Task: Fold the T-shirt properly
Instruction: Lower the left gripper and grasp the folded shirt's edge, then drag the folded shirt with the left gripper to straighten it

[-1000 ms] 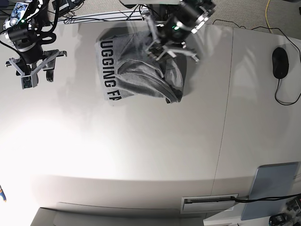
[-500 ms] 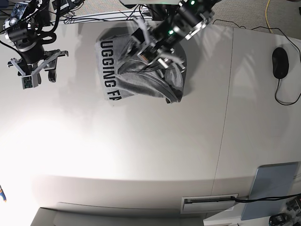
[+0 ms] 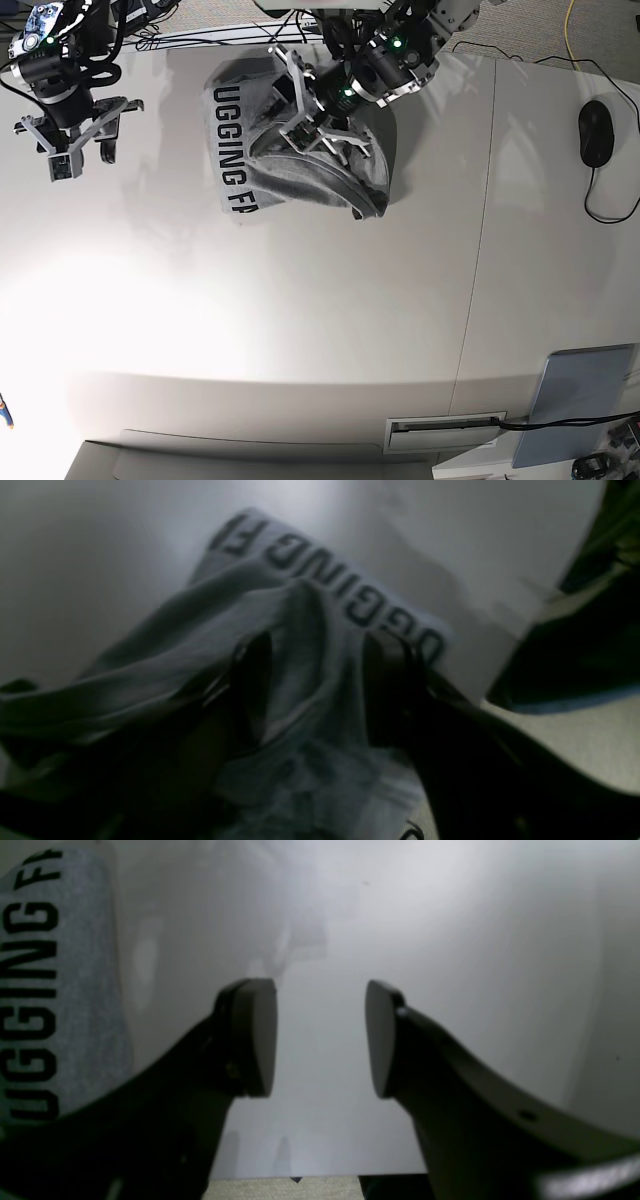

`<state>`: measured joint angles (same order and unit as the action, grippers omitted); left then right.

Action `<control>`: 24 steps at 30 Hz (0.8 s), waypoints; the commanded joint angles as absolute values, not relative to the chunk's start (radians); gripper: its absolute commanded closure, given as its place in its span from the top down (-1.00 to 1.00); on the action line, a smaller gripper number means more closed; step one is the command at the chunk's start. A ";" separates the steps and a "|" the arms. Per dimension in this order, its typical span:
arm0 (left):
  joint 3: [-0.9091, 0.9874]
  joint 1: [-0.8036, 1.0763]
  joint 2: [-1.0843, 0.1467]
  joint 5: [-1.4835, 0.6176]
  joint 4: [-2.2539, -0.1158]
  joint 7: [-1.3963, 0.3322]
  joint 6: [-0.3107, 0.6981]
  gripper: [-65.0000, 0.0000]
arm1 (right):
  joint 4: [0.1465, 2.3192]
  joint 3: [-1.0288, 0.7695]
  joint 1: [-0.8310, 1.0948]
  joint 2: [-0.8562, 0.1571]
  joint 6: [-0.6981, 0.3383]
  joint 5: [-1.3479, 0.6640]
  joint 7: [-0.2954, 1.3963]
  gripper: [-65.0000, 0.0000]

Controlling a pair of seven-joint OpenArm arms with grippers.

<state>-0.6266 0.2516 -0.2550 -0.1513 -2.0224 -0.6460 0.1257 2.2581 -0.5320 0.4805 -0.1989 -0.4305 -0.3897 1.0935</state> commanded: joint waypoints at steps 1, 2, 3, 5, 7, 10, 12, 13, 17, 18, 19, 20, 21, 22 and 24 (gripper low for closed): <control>-0.626 0.246 -0.249 -0.158 -2.039 -0.627 0.124 -0.06 | 2.276 -0.538 0.482 -0.210 -0.429 -0.387 1.069 -0.12; -0.626 0.246 -0.249 -0.157 -2.039 -0.636 0.124 -0.09 | 2.276 -0.538 0.482 -0.210 -0.429 -0.388 1.070 -0.12; -0.626 0.246 -0.249 -0.157 -2.039 -0.641 0.125 -0.17 | 2.276 -0.538 0.482 -0.210 -0.429 -0.388 1.069 -0.12; -0.626 0.247 -0.249 -0.157 -2.038 -0.660 0.125 -0.38 | 2.276 -0.538 0.482 -0.210 -0.429 -0.388 1.070 -0.12; -0.626 0.247 -0.249 -0.143 -2.033 -0.675 0.125 -0.66 | 2.276 -0.538 0.482 -0.210 -0.429 -0.388 1.071 -0.12; -0.626 0.247 -0.250 -0.114 -2.031 -0.702 0.125 -1.00 | 2.276 -0.538 0.482 -0.210 -0.429 -0.388 1.071 -0.12; -0.626 0.247 -0.250 -0.104 -2.031 -0.712 0.125 -1.00 | 2.276 -0.538 0.482 -0.211 -0.429 -0.387 1.071 -0.12; -0.625 0.247 -0.251 -0.103 -2.032 -0.719 0.125 -1.00 | 2.276 -0.538 0.482 -0.211 -0.429 -0.387 1.071 -0.12; -0.623 0.250 -0.300 -0.097 -2.067 -0.745 0.123 -1.00 | 2.276 -0.538 0.482 -0.211 -0.429 -0.388 1.069 -0.12; -0.624 0.252 -0.324 -0.098 -2.079 -0.753 0.112 -1.00 | 2.276 -0.538 0.482 -0.211 -0.429 -0.388 1.069 -0.12; -0.624 0.256 -0.353 -0.097 -2.089 -0.757 0.095 -1.00 | 2.276 -0.538 0.482 -0.211 -0.429 -0.388 1.069 -0.12; -0.623 0.261 -0.385 -0.097 -2.094 -0.763 0.077 -1.00 | 2.276 -0.538 0.482 -0.211 -0.429 -0.388 1.069 -0.12; -0.623 0.266 -0.419 -0.096 -2.095 -0.763 0.057 -1.00 | 2.276 -0.538 0.482 -0.211 -0.429 -0.388 1.069 -0.12; -0.623 0.272 -0.453 -0.085 -2.095 -0.763 0.043 -1.00 | 2.276 -0.538 0.482 -0.211 -0.429 -0.388 1.070 -0.12; -0.624 0.291 -0.515 -0.043 -2.094 -0.762 0.017 -1.00 | 2.276 -0.538 0.482 -0.211 -0.429 -0.388 1.069 -0.12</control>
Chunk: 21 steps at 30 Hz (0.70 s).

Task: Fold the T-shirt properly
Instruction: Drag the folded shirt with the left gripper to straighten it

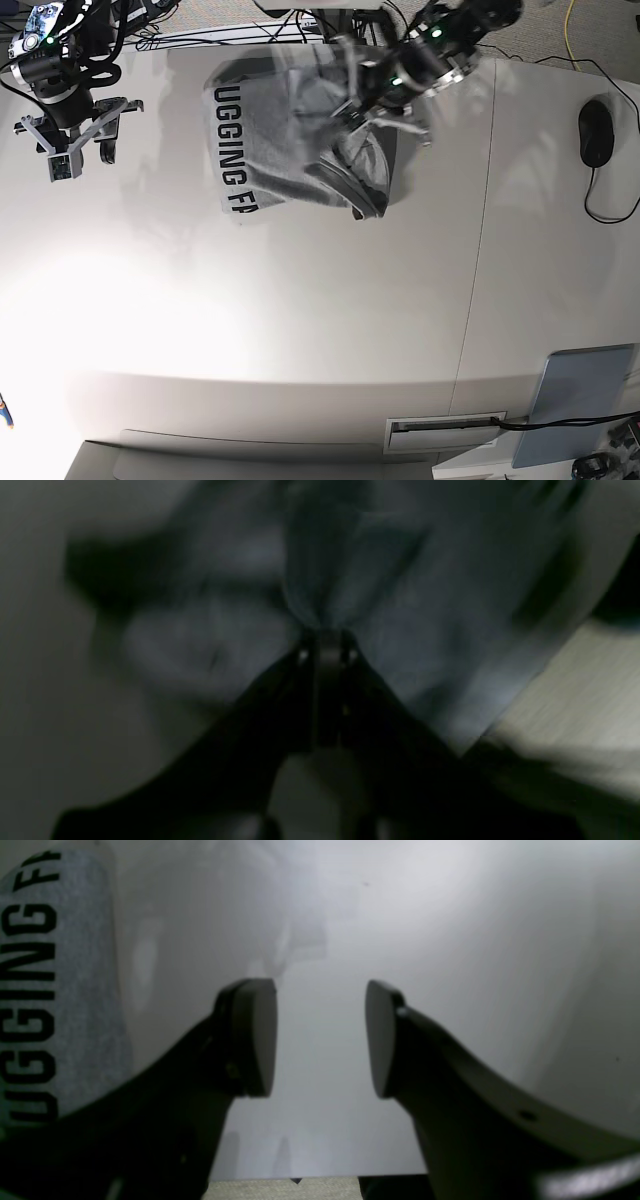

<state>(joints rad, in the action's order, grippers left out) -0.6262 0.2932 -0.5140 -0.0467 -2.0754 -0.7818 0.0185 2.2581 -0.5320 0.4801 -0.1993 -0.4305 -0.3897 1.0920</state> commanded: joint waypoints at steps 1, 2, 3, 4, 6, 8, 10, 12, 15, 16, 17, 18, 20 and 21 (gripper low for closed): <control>-0.623 0.303 -0.543 -0.032 -2.094 -0.762 0.000 -1.00 | 2.276 -0.538 0.482 -0.211 -0.429 -0.389 1.069 -0.12; -0.623 0.313 -0.568 -0.028 -2.094 -0.762 -0.008 -1.00 | 2.276 -0.538 0.482 -0.211 -0.429 -0.388 1.069 -0.12; -0.623 0.322 -0.591 -0.025 -2.093 -0.758 -0.008 -1.00 | 2.276 -0.538 0.482 -0.211 -0.429 -0.388 1.069 -0.12; -0.622 0.332 -0.612 -0.025 -2.091 -0.757 -0.007 -1.00 | 2.276 -0.538 0.482 -0.211 -0.429 -0.389 1.069 -0.12; -0.614 0.350 -0.643 -0.025 -2.081 -0.747 -0.007 -1.00 | 2.276 -0.538 0.482 -0.211 -0.429 -0.389 1.069 -0.12; -0.601 0.364 -0.659 -0.025 -2.060 -0.741 -0.007 -1.00 | 2.276 -0.538 0.482 -0.211 -0.429 -0.388 1.069 -0.12; -0.587 0.372 -0.665 -0.025 -2.030 -0.741 -0.007 -1.00 | 2.276 -0.538 0.482 -0.211 -0.429 -0.388 1.069 -0.12; -0.569 0.371 -0.665 -0.017 -1.990 -0.729 -0.006 -1.00 | 2.276 -0.538 0.482 -0.210 -0.429 -0.388 1.069 -0.12; -0.527 0.369 -0.665 0.007 -1.910 -0.613 -0.007 -1.00 | 2.276 -0.538 0.482 -0.211 -0.429 -0.389 1.069 -0.12; -0.511 0.366 -0.664 0.009 -1.879 -0.559 -0.004 -1.00 | 2.276 -0.538 0.482 -0.210 -0.429 -0.388 1.069 -0.12; -0.495 0.360 -0.664 0.009 -1.849 -0.502 -0.003 -1.00 | 2.276 -0.538 0.482 -0.211 -0.429 -0.388 1.070 -0.12; -0.480 0.349 -0.660 0.009 -1.820 -0.450 -0.002 -1.00 | 2.276 -0.538 0.482 -0.211 -0.429 -0.388 1.070 -0.12; -0.457 0.315 -0.648 0.008 -1.767 -0.362 0.001 -1.00 | 2.276 -0.538 0.482 -0.210 -0.429 -0.388 1.070 -0.12; -0.449 0.292 -0.638 0.008 -1.743 -0.330 0.001 -1.00 | 2.276 -0.538 0.482 -0.210 -0.429 -0.389 1.070 -0.12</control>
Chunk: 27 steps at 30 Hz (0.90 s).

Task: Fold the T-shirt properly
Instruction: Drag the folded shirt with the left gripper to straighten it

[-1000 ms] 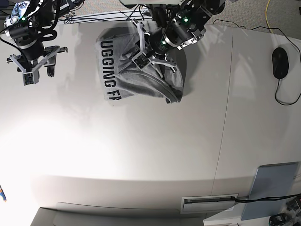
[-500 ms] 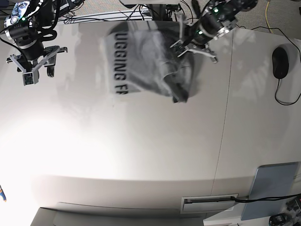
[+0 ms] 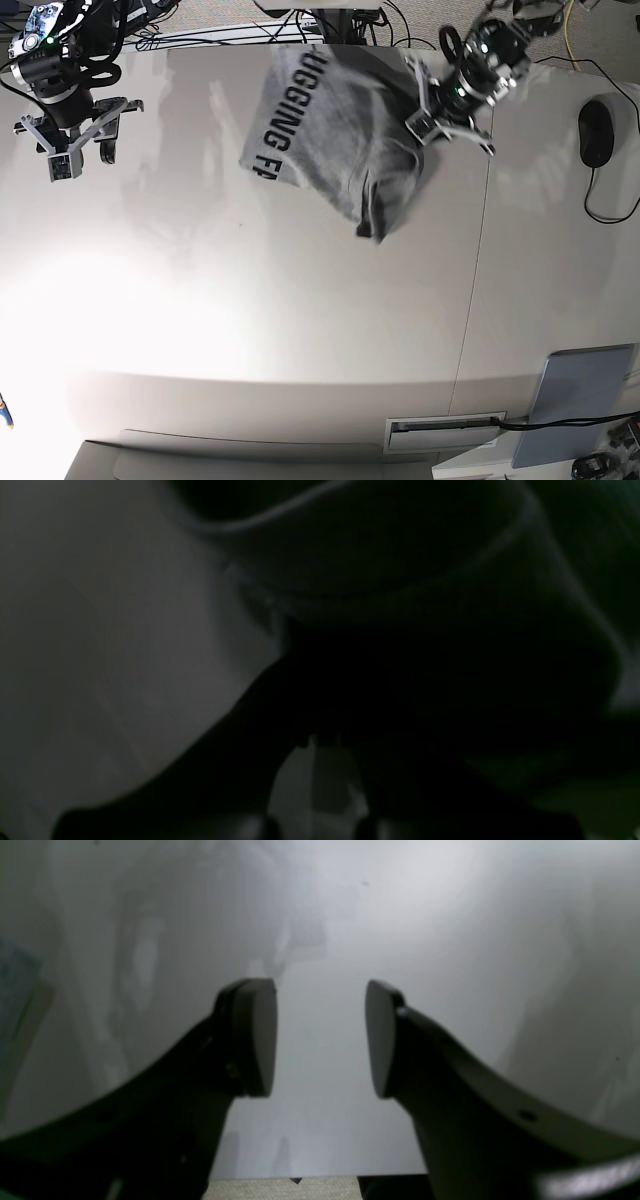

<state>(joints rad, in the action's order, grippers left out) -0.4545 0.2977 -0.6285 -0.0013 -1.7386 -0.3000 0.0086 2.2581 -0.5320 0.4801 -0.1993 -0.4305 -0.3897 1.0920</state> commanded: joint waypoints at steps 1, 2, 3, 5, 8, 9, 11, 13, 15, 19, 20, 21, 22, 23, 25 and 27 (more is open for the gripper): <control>-0.446 0.265 -0.625 0.008 -1.720 -0.303 0.001 -1.00 | 2.276 -0.538 0.482 -0.210 -0.429 -0.389 1.070 -0.12; -0.447 0.235 -0.614 0.008 -1.701 -0.283 0.001 -1.00 | 2.276 -0.538 0.482 -0.210 -0.429 -0.388 1.070 -0.12; -0.447 0.206 -0.600 0.006 -1.686 -0.270 0.001 -1.00 | 2.276 -0.538 0.482 -0.210 -0.429 -0.389 1.070 -0.12; -0.447 0.146 -0.575 -0.014 -1.671 -0.270 0.000 -1.00 | 2.276 -0.538 0.482 -0.210 -0.429 -0.388 1.070 -0.12; -0.447 0.077 -0.562 -0.092 -1.675 -0.318 -0.012 -1.00 | 2.276 -0.538 0.482 -0.210 -0.429 -0.388 1.070 -0.12; -0.447 0.061 -0.565 -0.121 -1.682 -0.342 -0.027 -1.00 | 2.276 -0.538 0.482 -0.210 -0.429 -0.386 1.070 -0.12; -0.446 0.047 -0.575 -0.135 -1.703 -0.369 -0.070 -1.00 | 2.276 -0.538 0.482 -0.207 -0.429 -0.381 1.069 -0.12; -0.446 0.047 -0.596 -0.136 -1.730 -0.385 -0.096 -1.00 | 2.276 -0.538 0.482 -0.195 -0.429 -0.381 1.065 -0.12; -0.446 0.053 -0.619 -0.136 -1.752 -0.409 -0.120 -1.00 | 2.276 -0.538 0.482 -0.179 -0.429 -0.381 1.061 -0.12; -0.446 0.056 -0.632 -0.136 -1.759 -0.463 -0.155 -1.00 | 2.276 -0.537 0.482 -0.163 -0.429 -0.381 1.061 -0.12; -0.446 0.056 -0.632 -0.136 -1.759 -0.475 -0.171 -1.00 | 2.276 -0.536 0.482 -0.163 -0.429 -0.381 1.061 -0.12; -0.446 0.056 -0.632 -0.135 -1.759 -0.485 -0.191 -1.00 | 2.276 -0.536 0.482 -0.163 -0.429 -0.381 1.061 -0.12; -0.446 0.055 -0.632 -0.135 -1.759 -0.494 -0.216 -1.00 | 2.276 -0.536 0.482 -0.163 -0.429 -0.381 1.062 -0.12; -0.446 0.055 -0.632 -0.134 -1.759 -0.502 -0.247 -1.00 | 2.276 -0.536 0.482 -0.163 -0.429 -0.381 1.062 -0.12; -0.446 0.056 -0.632 -0.123 -1.759 -0.509 -0.302 -0.88 | 2.276 -0.536 0.482 -0.163 -0.429 -0.381 1.063 -0.12; -0.446 0.055 -0.632 -0.105 -1.759 -0.510 -0.327 -0.61 | 2.276 -0.536 0.482 -0.163 -0.429 -0.381 1.066 -0.12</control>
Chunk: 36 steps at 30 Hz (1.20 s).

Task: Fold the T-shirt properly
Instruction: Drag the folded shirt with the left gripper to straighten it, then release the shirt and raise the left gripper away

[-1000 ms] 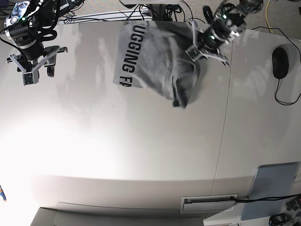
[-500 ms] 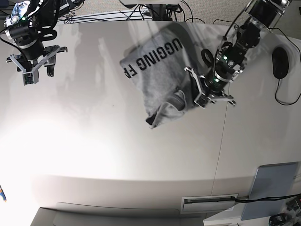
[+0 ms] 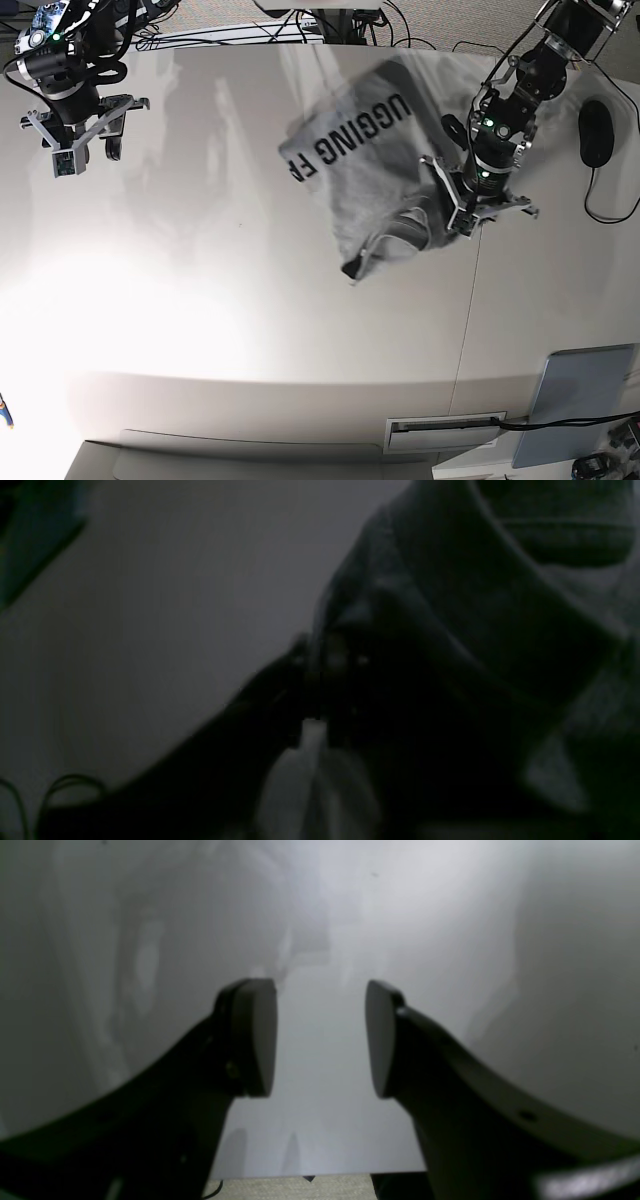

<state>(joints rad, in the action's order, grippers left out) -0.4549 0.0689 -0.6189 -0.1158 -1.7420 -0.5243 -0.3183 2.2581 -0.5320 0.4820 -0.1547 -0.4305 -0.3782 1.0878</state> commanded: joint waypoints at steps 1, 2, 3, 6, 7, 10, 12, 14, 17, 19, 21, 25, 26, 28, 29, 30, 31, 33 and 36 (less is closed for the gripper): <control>-0.445 0.055 -0.632 -0.105 -1.759 -0.511 -0.329 -0.47 | 2.276 -0.536 0.482 -0.163 -0.429 -0.381 1.067 -0.12; -0.443 0.055 -0.632 -0.107 -1.759 -0.512 -0.329 -0.34 | 2.276 -0.536 0.482 -0.163 -0.429 -0.381 1.067 -0.12; -0.442 0.055 -0.632 -0.111 -1.759 -0.515 -0.324 -0.24 | 2.276 -0.536 0.482 -0.163 -0.429 -0.381 1.067 -0.12; -0.436 0.055 -0.632 -0.110 -1.760 -0.516 -0.325 -0.16 | 2.276 -0.536 0.482 -0.163 -0.429 -0.381 1.067 -0.12; -0.430 0.055 -0.632 -0.109 -1.760 -0.516 -0.326 -0.16 | 2.276 -0.536 0.482 -0.163 -0.429 -0.381 1.067 -0.12; -0.382 0.054 -0.632 -0.125 -1.760 -0.517 -0.357 -0.16 | 2.276 -0.536 0.482 -0.163 -0.429 -0.381 1.066 -0.12; -0.329 0.055 -0.632 -0.177 -1.768 -0.517 -0.377 -0.17 | 2.276 -0.536 0.482 -0.163 -0.429 -0.381 1.066 -0.12; -0.270 0.055 -0.632 -0.281 -1.784 -0.527 -0.312 -0.20 | 2.276 -0.536 0.482 -0.163 -0.429 -0.381 1.066 -0.12; -0.203 0.055 -0.631 -0.454 -1.804 -0.550 -0.075 -0.22 | 2.276 -0.536 0.482 -0.163 -0.429 -0.381 1.066 -0.12; -0.186 0.055 -0.623 -0.529 -1.805 -0.554 0.068 -0.22 | 2.276 -0.536 0.482 -0.163 -0.429 -0.381 1.065 -0.12; -0.187 0.055 -0.601 -0.540 -1.805 -0.554 0.160 -0.22 | 2.276 -0.536 0.482 -0.163 -0.429 -0.381 1.066 -0.12; -0.187 0.052 -0.521 -0.435 -1.780 -0.554 0.152 -0.22 | 2.276 -0.536 0.482 -0.163 -0.429 -0.381 1.067 -0.12; -0.187 0.049 -0.506 -0.388 -1.763 -0.553 0.110 -0.22 | 2.276 -0.536 0.482 -0.163 -0.429 -0.381 1.069 -0.12; -0.187 0.043 -0.499 -0.325 -1.718 -0.551 0.029 -0.22 | 2.276 -0.536 0.482 -0.163 -0.429 -0.381 1.077 -0.12; -0.187 0.040 -0.501 -0.310 -1.692 -0.551 0.018 -0.22 | 2.276 -0.536 0.482 -0.163 -0.429 -0.381 1.079 -0.12; -0.187 0.038 -0.505 -0.300 -1.666 -0.551 0.018 -0.22 | 2.276 -0.536 0.482 -0.163 -0.429 -0.381 1.079 -0.12; -0.186 0.036 -0.509 -0.290 -1.641 -0.551 0.019 -0.22 | 2.276 -0.536 0.482 -0.163 -0.429 -0.381 1.079 -0.12; -0.186 0.034 -0.516 -0.289 -1.606 -0.550 0.014 -0.22 | 2.276 -0.536 0.482 -0.163 -0.429 -0.381 1.079 -0.12; -0.186 0.033 -0.522 -0.328 -1.597 -0.550 -0.007 -0.25 | 2.276 -0.536 0.482 -0.163 -0.429 -0.385 1.079 -0.12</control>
